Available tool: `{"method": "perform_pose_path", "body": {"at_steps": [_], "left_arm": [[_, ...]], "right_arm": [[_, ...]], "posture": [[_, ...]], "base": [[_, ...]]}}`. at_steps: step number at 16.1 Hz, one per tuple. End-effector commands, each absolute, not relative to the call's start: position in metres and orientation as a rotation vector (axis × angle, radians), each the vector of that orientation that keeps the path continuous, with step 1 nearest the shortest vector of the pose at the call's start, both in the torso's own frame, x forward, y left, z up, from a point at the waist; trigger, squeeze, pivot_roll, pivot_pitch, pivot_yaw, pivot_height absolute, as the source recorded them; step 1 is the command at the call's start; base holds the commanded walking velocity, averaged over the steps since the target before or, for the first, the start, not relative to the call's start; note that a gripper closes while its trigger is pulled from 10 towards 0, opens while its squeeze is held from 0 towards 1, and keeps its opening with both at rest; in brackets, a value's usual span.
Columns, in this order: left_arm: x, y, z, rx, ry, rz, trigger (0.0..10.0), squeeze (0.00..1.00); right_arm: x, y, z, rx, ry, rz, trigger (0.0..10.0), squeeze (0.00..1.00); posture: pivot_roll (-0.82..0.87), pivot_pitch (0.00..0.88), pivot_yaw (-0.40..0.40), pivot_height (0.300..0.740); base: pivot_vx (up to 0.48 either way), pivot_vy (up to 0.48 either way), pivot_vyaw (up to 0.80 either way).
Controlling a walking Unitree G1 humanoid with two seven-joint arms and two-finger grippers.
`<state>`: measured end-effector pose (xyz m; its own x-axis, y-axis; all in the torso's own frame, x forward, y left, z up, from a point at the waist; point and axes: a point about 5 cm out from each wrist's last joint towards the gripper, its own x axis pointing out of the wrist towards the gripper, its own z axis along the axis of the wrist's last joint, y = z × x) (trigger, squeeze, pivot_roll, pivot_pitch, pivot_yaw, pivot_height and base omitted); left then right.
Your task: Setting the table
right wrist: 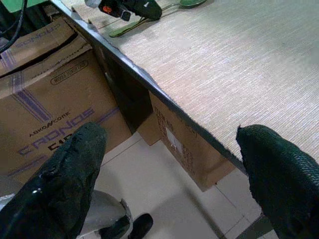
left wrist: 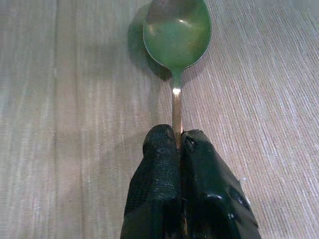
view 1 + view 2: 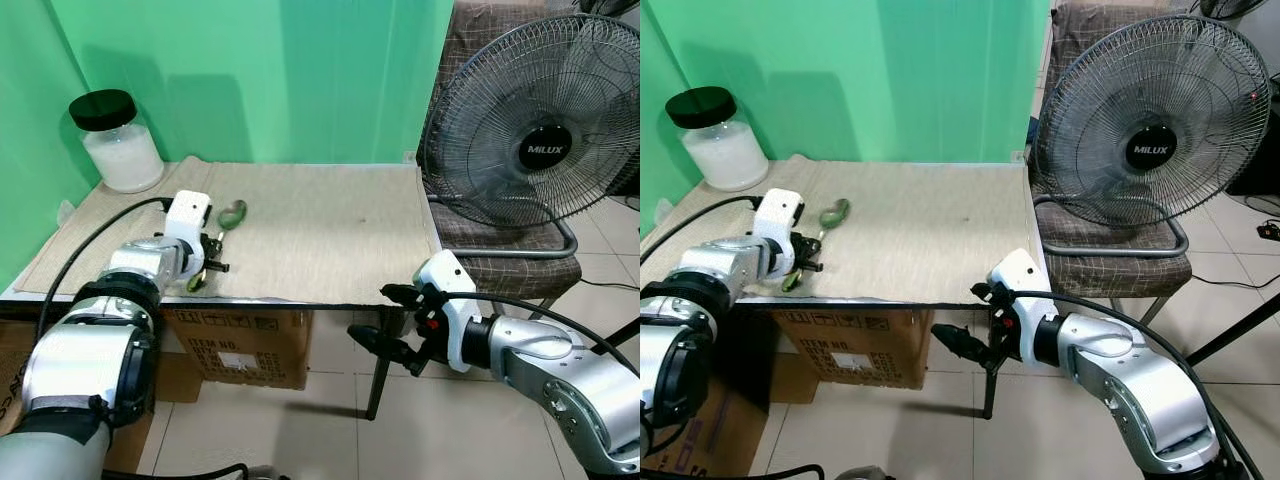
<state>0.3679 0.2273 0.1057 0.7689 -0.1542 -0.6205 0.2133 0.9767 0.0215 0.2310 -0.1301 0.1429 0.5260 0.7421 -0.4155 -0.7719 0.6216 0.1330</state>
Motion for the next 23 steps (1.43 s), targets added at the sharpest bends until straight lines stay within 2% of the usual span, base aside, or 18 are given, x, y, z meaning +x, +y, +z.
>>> {"method": "perform_pose_path", "body": {"at_steps": [1,6,12,14,15,16,17,18,20,21,23], "left_arm": [[0.369,0.232,0.11,0.071,0.639,-0.198,0.0,0.0],[0.378,0.232,0.136,-0.066,0.513,-0.278,0.0,0.0],[0.375,0.235,0.139,-0.075,0.509,-0.377,0.0,0.0],[0.375,0.235,0.149,-0.098,0.441,-0.45,0.0,0.0],[0.376,0.231,0.16,-0.105,0.349,-0.522,0.0,0.0],[0.376,0.231,0.16,-0.105,0.349,-0.522,0.0,0.0],[0.376,0.228,0.168,-0.112,0.287,-0.57,0.0,0.0],[0.37,0.214,0.189,-0.12,0.151,-0.695,0.0,0.0],[0.356,0.189,0.205,-0.111,0.035,-0.791,0.0,0.0],[0.347,0.173,0.211,-0.099,-0.041,-0.83,0.0,0.0],[0.338,0.159,0.216,-0.099,-0.118,-0.828,0.2,0.0]], "right_arm": [[0.234,-0.13,0.15,-0.076,0.421,0.895,10.0,0.0],[0.244,-0.137,0.158,-0.048,0.353,0.808,10.0,0.0],[0.244,-0.138,0.159,-0.029,0.334,0.784,10.0,0.0],[0.245,-0.139,0.161,-0.007,0.309,0.754,10.0,0.0],[0.246,-0.14,0.163,0.012,0.273,0.711,10.0,0.0],[0.246,-0.14,0.163,0.012,0.273,0.711,10.0,0.0],[0.246,-0.141,0.164,0.028,0.25,0.679,10.0,0.0],[0.246,-0.144,0.171,0.076,0.175,0.6,10.0,0.0],[0.242,-0.146,0.175,0.075,0.112,0.525,10.0,0.0],[0.24,-0.149,0.174,0.092,0.102,0.456,10.0,0.0],[0.239,-0.156,0.172,0.098,0.105,0.374,10.0,0.0]], "posture": [[0.0,0.0,0.061,0.74],[0.01,0.0,0.063,0.74],[0.01,0.0,0.059,0.74],[0.01,0.0,0.062,0.74],[0.01,0.0,0.069,0.74],[0.01,0.0,0.069,0.74],[0.01,0.0,0.072,0.74],[0.01,0.0,0.073,0.74],[0.01,0.0,0.075,0.74],[0.01,0.0,0.074,0.74],[0.01,0.0,0.076,0.74]], "base": [[0.0,0.0,0.0],[0.0,0.0,0.0],[0.0,0.0,0.0],[0.0,0.0,0.0],[0.0,0.0,0.0],[0.0,0.0,0.0],[0.0,0.0,0.0],[0.0,0.0,0.0],[0.0,0.0,0.0],[0.0,0.0,0.0],[0.0,0.0,-0.4]]}}
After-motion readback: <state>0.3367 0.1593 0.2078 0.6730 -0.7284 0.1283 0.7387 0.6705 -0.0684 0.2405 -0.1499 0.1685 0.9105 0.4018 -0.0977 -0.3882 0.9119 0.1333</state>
